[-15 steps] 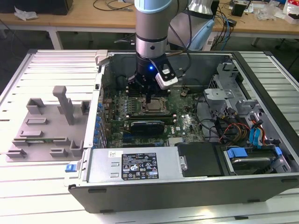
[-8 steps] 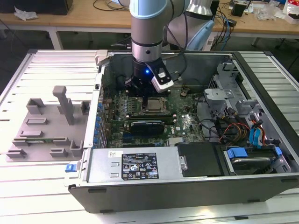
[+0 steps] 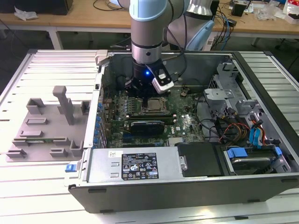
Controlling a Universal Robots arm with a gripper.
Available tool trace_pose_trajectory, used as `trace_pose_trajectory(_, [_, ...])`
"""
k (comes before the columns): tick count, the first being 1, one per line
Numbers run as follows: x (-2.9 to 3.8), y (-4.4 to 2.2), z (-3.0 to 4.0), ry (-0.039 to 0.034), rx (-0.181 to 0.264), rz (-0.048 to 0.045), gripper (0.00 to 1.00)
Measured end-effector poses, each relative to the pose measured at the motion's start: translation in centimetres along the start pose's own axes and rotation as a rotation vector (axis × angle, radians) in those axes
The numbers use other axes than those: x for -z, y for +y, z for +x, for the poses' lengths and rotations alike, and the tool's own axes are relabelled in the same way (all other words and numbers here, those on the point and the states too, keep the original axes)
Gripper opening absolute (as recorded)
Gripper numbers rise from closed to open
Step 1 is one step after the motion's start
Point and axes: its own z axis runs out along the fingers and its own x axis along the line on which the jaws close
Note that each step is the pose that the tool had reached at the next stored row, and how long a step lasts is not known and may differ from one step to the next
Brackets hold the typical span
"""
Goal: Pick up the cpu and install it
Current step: 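Close the cpu cover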
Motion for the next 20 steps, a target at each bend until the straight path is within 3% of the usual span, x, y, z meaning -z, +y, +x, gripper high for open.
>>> trace_pose_trajectory(13, [-0.29,-0.09,0.06,0.0,0.0,-0.0002,0.11])
trace_pose_trajectory(20, [0.69,-0.1,0.04,-0.002,0.0,-0.0002,0.11])
